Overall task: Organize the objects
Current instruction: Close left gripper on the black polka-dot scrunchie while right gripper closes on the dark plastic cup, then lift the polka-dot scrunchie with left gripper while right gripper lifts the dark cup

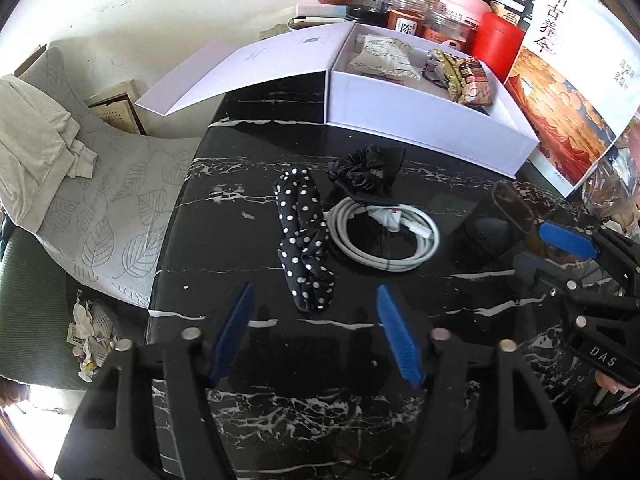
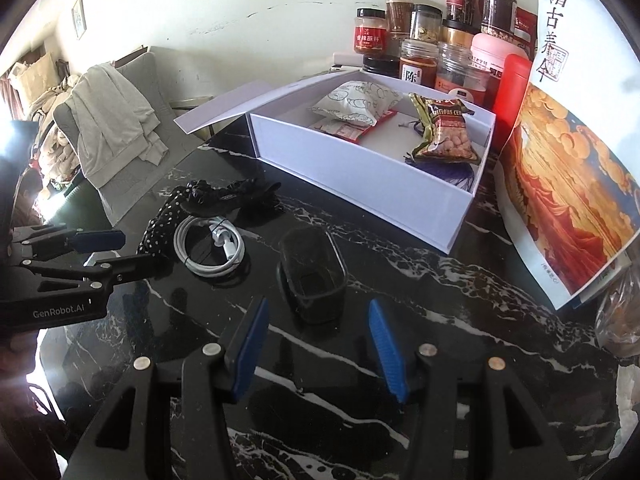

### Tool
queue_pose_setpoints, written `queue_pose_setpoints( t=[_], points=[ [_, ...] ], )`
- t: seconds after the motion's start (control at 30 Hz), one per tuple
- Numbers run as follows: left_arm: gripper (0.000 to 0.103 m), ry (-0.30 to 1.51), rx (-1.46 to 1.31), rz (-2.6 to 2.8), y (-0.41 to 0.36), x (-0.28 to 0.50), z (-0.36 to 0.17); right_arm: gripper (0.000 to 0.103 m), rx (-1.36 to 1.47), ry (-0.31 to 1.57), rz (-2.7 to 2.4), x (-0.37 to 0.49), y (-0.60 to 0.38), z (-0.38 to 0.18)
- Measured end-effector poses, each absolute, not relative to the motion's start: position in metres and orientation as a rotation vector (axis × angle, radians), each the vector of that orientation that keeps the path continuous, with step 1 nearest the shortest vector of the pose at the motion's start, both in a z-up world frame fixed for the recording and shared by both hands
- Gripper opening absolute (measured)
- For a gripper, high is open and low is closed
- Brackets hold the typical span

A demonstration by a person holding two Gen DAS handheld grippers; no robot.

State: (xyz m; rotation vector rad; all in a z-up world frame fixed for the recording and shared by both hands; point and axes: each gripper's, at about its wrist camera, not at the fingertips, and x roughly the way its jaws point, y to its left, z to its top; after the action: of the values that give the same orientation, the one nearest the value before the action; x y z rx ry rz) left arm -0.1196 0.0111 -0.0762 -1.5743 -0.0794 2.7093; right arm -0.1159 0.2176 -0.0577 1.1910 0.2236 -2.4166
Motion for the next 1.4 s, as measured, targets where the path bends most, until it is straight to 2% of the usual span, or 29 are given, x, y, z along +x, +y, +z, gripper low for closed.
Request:
queue_pose_setpoints(
  t=[0.2, 0.23, 0.33, 0.4, 0.53, 0.67, 1.4],
  points=[
    [0.048, -0.131, -1.618, 2.699, 0.002, -0.133, -0.092, 0.052, 1.207, 0.179, -2.366, -0.130, 0.215, -0.067],
    [0.042, -0.135, -1.601, 2.702, 0.000, -0.132, -0.093, 0.052, 1.207, 0.167, -2.357, -0.132, 0.215, -0.068],
    [0.034, -0.151, -1.586, 2.697, -0.003, -0.135, -0.094, 0.052, 1.209, 0.139, -2.342, -0.136, 0.213, -0.070],
    [0.026, -0.145, -1.578, 2.697, -0.002, -0.136, -0.095, 0.041, 1.209, 0.134, -2.333, -0.137, 0.212, -0.071],
    [0.016, -0.134, -1.583, 2.690, 0.000, -0.137, -0.094, 0.041, 1.206, 0.136, -2.329, -0.136, 0.212, -0.072],
    [0.016, -0.158, -1.582, 2.656, 0.003, -0.130, -0.093, 0.041, 1.205, 0.151, -2.331, -0.130, 0.214, -0.070],
    [0.016, 0.003, -1.615, 2.562, 0.053, -0.021, -0.081, 0.041, 1.193, 0.214, -2.326, -0.045, 0.245, -0.066]
  ],
)
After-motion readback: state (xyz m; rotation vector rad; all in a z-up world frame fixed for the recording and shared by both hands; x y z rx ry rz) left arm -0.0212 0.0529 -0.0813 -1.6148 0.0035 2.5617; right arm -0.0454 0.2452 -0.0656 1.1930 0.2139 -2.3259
